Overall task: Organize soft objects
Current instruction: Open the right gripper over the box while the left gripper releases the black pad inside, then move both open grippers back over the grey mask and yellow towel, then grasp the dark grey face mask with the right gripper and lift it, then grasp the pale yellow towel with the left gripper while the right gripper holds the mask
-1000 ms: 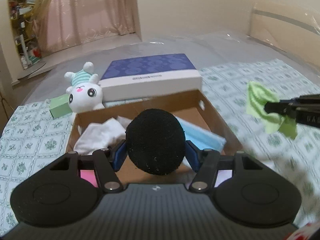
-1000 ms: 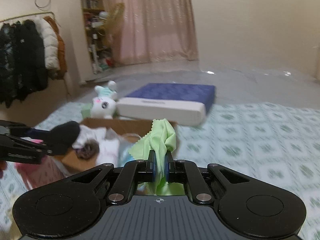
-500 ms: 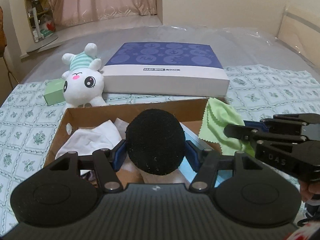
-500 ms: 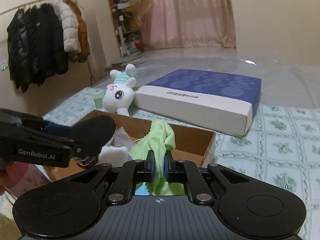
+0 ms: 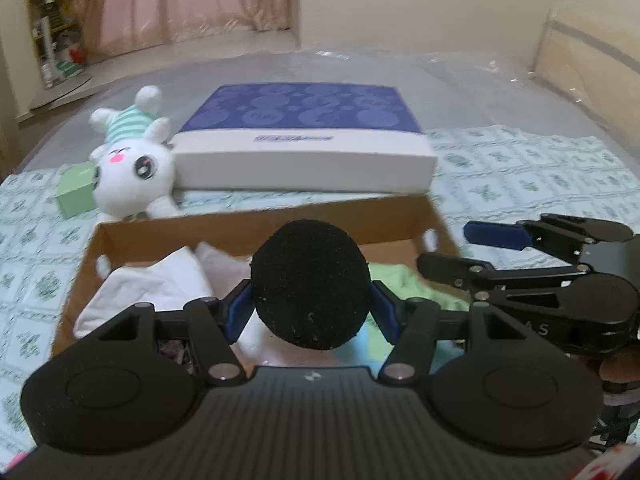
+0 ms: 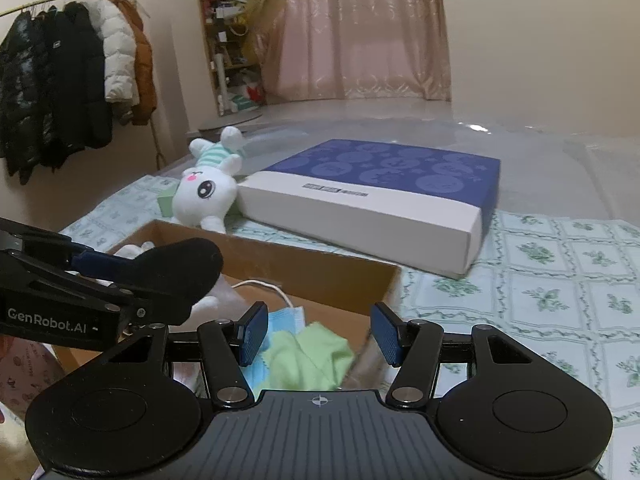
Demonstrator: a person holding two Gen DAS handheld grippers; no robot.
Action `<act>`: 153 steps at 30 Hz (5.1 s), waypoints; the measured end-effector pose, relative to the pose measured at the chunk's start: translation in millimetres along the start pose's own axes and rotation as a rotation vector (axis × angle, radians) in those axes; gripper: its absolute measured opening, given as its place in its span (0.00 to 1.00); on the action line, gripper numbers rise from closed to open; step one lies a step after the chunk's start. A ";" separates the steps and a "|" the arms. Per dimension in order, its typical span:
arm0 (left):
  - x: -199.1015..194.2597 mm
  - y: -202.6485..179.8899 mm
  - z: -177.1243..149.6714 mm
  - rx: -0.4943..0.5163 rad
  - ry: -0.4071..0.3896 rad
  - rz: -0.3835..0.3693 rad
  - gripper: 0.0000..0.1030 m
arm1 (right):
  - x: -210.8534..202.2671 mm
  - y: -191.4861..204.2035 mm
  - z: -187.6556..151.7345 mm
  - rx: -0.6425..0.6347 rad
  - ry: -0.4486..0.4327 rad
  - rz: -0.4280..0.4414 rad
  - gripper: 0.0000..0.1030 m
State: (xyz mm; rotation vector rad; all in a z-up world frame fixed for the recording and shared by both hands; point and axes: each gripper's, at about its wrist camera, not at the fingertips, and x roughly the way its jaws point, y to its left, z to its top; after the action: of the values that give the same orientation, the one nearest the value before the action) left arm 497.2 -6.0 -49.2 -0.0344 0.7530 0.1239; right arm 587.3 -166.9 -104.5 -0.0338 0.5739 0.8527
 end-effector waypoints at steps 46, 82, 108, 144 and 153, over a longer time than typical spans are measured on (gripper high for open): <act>-237.1 76.6 -130.5 -0.068 -0.022 -0.189 0.75 | -237.3 150.7 -91.8 0.180 -0.029 -0.080 0.55; -235.5 114.3 -256.3 -0.151 0.110 -0.071 0.75 | -213.2 209.9 -187.5 0.318 0.217 -0.182 0.55; -209.2 133.4 -258.8 -0.176 0.150 -0.029 0.75 | -162.7 195.0 -186.5 0.256 0.194 -0.217 0.09; -235.7 89.8 -237.8 -0.026 -0.060 -0.422 0.06 | -263.4 161.5 -167.4 0.424 -0.052 -0.376 0.09; -204.3 48.8 -278.1 -0.007 0.143 -0.491 0.06 | -254.2 192.1 -184.6 0.388 0.076 -0.192 0.09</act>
State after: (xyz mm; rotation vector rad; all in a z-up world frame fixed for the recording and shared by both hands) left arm 154.4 1.1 -111.6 -0.2353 0.8666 -0.3467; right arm 232.1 -263.5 -98.7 0.2298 0.7867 0.5447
